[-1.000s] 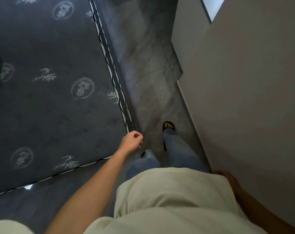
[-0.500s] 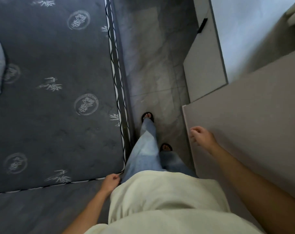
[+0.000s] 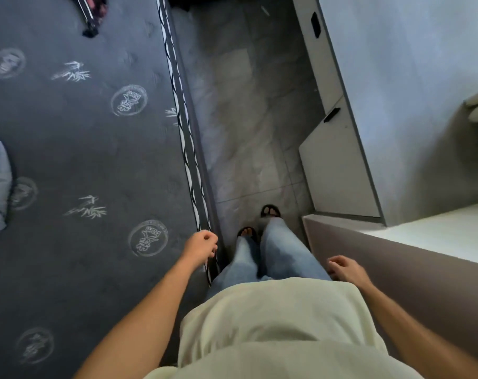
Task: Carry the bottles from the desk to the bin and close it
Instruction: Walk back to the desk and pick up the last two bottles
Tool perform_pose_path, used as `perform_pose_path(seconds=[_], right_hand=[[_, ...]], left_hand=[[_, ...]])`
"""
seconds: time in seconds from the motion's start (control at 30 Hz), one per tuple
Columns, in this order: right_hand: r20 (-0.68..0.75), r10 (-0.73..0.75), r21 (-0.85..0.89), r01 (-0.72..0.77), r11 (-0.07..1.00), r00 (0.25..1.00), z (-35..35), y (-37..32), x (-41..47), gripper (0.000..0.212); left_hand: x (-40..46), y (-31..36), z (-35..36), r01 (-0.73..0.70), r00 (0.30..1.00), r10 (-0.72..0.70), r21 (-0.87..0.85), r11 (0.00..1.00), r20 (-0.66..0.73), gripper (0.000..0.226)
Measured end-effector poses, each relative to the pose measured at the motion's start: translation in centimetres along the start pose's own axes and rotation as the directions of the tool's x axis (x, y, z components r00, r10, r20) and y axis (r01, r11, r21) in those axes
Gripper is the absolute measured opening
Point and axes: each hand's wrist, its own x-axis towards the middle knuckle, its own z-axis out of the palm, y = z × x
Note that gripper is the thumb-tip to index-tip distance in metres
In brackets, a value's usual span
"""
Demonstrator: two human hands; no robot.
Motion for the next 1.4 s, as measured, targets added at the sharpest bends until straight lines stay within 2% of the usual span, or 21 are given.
perform_pose_path(seconds=[0.17, 0.3, 0.5, 0.67, 0.87, 0.93, 1.0, 1.1, 1.2, 1.4], right_hand=[[0.048, 0.057, -0.044, -0.055, 0.997, 0.997, -2.8, -2.4, 2.5, 0.019], [0.068, 0.067, -0.052, -0.064, 0.997, 0.995, -6.3, -7.5, 5.9, 0.024], [0.01, 0.025, 0.041, -0.026, 0.999, 1.0, -11.7, -20.3, 11.3, 0.017], [-0.045, -0.13, 0.014, 0.13, 0.991, 0.991, -16.0, -32.3, 15.3, 0.021], [-0.048, -0.232, 0.111, 0.236, 0.966, 0.972, -19.2, -44.4, 19.8, 0.02], [-0.057, -0.215, 0.133, 0.221, 0.966, 0.975, -19.8, -47.1, 20.8, 0.023], [-0.061, -0.176, 0.147, 0.183, 0.972, 0.983, -20.1, -49.0, 21.3, 0.024], [-0.093, -0.125, 0.15, 0.138, 0.979, 0.988, -20.3, -50.5, 21.7, 0.026], [-0.09, -0.044, 0.14, 0.057, 0.988, 0.995, -20.5, -50.4, 21.6, 0.024], [-0.058, 0.161, 0.306, -0.136, 0.942, 0.985, -20.4, -47.9, 21.0, 0.018]], left_hand=[[5.4, 12.4, -2.9, -0.116, 0.993, 0.118, 0.065, 0.991, -0.027, 0.015], [7.7, 18.2, -4.7, -0.116, 0.992, 0.121, 0.117, 0.986, -0.039, 0.016], [9.7, 20.3, -7.3, -0.011, 1.0, 0.016, 0.177, 0.984, -0.027, 0.017], [10.1, 19.7, -10.5, 0.08, 0.997, -0.075, 0.268, 0.96, -0.03, 0.017], [13.1, 22.8, -15.7, 0.154, 0.985, -0.17, 0.324, 0.933, 0.019, 0.03], [15.0, 25.4, -18.0, 0.158, 0.984, -0.177, 0.342, 0.926, 0.024, 0.032], [17.3, 29.1, -20.2, 0.138, 0.986, -0.163, 0.369, 0.919, 0.04, 0.024], [20.9, 36.0, -22.8, 0.052, 0.996, -0.074, 0.39, 0.919, 0.041, 0.021], [23.8, 44.0, -24.1, -0.034, 0.998, 0.012, 0.389, 0.921, 0.059, 0.019], [27.8, 58.4, -23.7, -0.226, 0.972, 0.172, 0.431, 0.873, 0.161, 0.017]])
